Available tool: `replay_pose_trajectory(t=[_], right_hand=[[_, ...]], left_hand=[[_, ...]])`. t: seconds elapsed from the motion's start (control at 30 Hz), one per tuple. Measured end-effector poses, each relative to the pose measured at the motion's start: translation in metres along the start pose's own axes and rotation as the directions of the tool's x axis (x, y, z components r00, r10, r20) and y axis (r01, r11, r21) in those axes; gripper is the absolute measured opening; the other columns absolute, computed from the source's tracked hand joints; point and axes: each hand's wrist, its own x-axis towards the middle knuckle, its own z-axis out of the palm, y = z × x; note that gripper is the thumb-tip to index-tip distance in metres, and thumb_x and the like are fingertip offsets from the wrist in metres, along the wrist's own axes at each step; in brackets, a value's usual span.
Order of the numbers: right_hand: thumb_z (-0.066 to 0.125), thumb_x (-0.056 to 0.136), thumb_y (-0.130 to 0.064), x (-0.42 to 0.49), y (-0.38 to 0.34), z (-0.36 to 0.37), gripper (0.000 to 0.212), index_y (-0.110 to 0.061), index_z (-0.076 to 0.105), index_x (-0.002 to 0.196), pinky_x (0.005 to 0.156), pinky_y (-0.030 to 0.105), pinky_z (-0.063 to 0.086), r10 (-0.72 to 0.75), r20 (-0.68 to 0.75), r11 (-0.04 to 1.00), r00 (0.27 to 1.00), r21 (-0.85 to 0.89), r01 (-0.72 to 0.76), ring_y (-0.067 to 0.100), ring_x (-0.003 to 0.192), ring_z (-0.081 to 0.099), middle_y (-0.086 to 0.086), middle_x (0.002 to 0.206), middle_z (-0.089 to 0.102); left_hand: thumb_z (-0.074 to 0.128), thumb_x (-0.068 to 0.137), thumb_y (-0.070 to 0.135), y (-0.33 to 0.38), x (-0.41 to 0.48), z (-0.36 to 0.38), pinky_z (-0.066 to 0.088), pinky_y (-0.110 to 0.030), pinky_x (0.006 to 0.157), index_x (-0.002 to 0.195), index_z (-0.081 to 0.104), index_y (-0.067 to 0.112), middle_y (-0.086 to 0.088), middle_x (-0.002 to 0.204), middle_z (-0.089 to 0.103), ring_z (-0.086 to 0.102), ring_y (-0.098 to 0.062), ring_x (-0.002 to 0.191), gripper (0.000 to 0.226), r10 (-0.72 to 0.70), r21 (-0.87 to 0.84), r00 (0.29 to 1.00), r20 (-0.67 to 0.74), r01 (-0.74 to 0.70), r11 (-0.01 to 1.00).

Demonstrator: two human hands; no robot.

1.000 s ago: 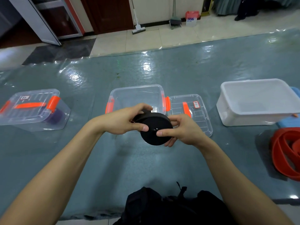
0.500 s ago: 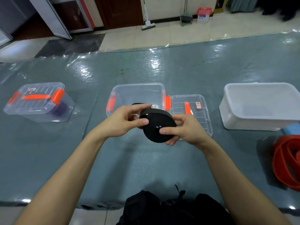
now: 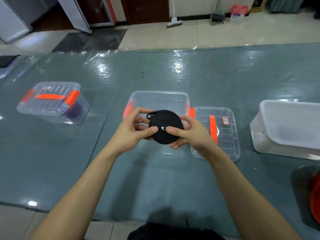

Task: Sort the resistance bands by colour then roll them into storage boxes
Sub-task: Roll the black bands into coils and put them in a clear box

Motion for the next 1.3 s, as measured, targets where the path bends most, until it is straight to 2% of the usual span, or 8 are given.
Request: replay_pose_trajectory(t=[0.13, 0.23, 0.33, 0.53, 0.63, 0.8, 0.93, 1.3], right_hand=[[0.106, 0.059, -0.038, 0.041, -0.016, 0.016, 0.12, -0.033, 0.038, 0.158, 0.084, 0.039, 0.063, -0.204, -0.057, 0.889, 0.977, -0.429, 0.161, 0.021, 0.096, 0.077, -0.009, 0.135, 0.057], [0.098, 0.053, -0.06, 0.078, -0.025, 0.033, 0.109, -0.028, 0.049, 0.145, 0.099, 0.033, 0.052, -0.392, -0.081, 0.597, 0.916, -0.78, 0.186, 0.012, 0.122, 0.055, -0.008, 0.134, 0.054], [0.092, 0.061, -0.065, 0.111, -0.027, 0.045, 0.096, -0.018, 0.053, 0.134, 0.091, 0.034, 0.05, -0.431, -0.184, 0.475, 0.883, -0.879, 0.049, 0.019, 0.115, 0.056, -0.002, 0.126, 0.052], [0.089, 0.058, -0.07, 0.157, 0.009, 0.042, 0.101, -0.011, 0.051, 0.13, 0.086, 0.04, 0.054, -0.184, -0.343, 0.42, 0.921, -0.875, -0.242, 0.031, 0.107, 0.064, 0.007, 0.127, 0.051], [0.091, 0.058, -0.065, 0.166, 0.031, 0.044, 0.097, -0.01, 0.05, 0.127, 0.088, 0.043, 0.056, -0.099, -0.359, 0.44, 0.928, -0.852, -0.283, 0.035, 0.107, 0.064, 0.007, 0.125, 0.048], [0.093, 0.058, -0.061, 0.187, 0.044, 0.043, 0.1, -0.012, 0.047, 0.131, 0.091, 0.045, 0.057, 0.065, -0.392, 0.396, 0.918, -0.834, -0.385, 0.038, 0.112, 0.063, 0.01, 0.131, 0.044], [0.094, 0.058, -0.06, 0.202, 0.047, 0.038, 0.102, -0.014, 0.044, 0.134, 0.088, 0.044, 0.057, 0.14, -0.393, 0.369, 0.909, -0.831, -0.417, 0.037, 0.114, 0.062, 0.01, 0.134, 0.043], [0.095, 0.059, -0.055, 0.226, 0.066, 0.033, 0.099, -0.009, 0.047, 0.133, 0.082, 0.042, 0.056, 0.173, -0.419, 0.279, 0.891, -0.847, -0.452, 0.039, 0.109, 0.065, 0.011, 0.132, 0.044]], left_hand=[[0.084, 0.092, 0.006, 0.004, 0.046, -0.031, 0.068, -0.049, 0.08, 0.128, 0.064, 0.02, -0.016, 0.107, 0.073, 0.075, -0.024, 0.081, 0.044, -0.026, -0.009, 0.999, -0.028, 0.026, 1.0], [0.084, 0.093, 0.007, 0.005, 0.085, -0.046, 0.068, -0.044, 0.077, 0.13, 0.063, 0.017, -0.02, 0.11, 0.075, 0.078, -0.029, 0.082, 0.044, -0.035, -0.033, 0.999, 0.023, 0.036, 0.999], [0.083, 0.094, 0.007, -0.012, 0.126, -0.053, 0.067, -0.052, 0.082, 0.13, 0.061, 0.016, -0.027, 0.117, 0.074, 0.08, -0.039, 0.095, 0.043, -0.107, -0.081, 0.99, 0.088, 0.114, 0.99], [0.076, 0.098, 0.009, -0.081, 0.176, -0.039, 0.067, -0.054, 0.088, 0.141, 0.057, 0.016, -0.025, 0.128, 0.067, 0.075, -0.039, 0.112, 0.047, -0.388, -0.078, 0.892, 0.232, 0.415, 0.906], [0.062, 0.098, 0.02, -0.099, 0.191, -0.031, 0.066, -0.043, 0.073, 0.131, 0.065, 0.005, -0.014, 0.115, 0.068, 0.069, -0.028, 0.099, 0.036, -0.468, -0.041, 0.86, 0.202, 0.485, 0.873], [0.052, 0.089, 0.045, -0.149, 0.231, -0.026, 0.064, -0.055, 0.091, 0.096, 0.072, 0.004, -0.012, 0.096, 0.075, 0.072, -0.036, 0.094, 0.045, -0.474, 0.256, 0.877, 0.079, 0.442, 0.86], [0.057, 0.091, 0.03, -0.144, 0.23, -0.026, 0.058, -0.043, 0.097, 0.115, 0.07, 0.017, -0.004, 0.108, 0.075, 0.07, -0.029, 0.103, 0.03, -0.431, 0.432, 0.901, 0.051, 0.369, 0.823], [0.057, 0.093, 0.016, -0.146, 0.236, -0.015, 0.042, -0.032, 0.065, 0.117, 0.065, 0.007, -0.014, 0.117, 0.071, 0.064, -0.026, 0.097, 0.026, -0.479, 0.56, 0.871, 0.112, 0.343, 0.754]])
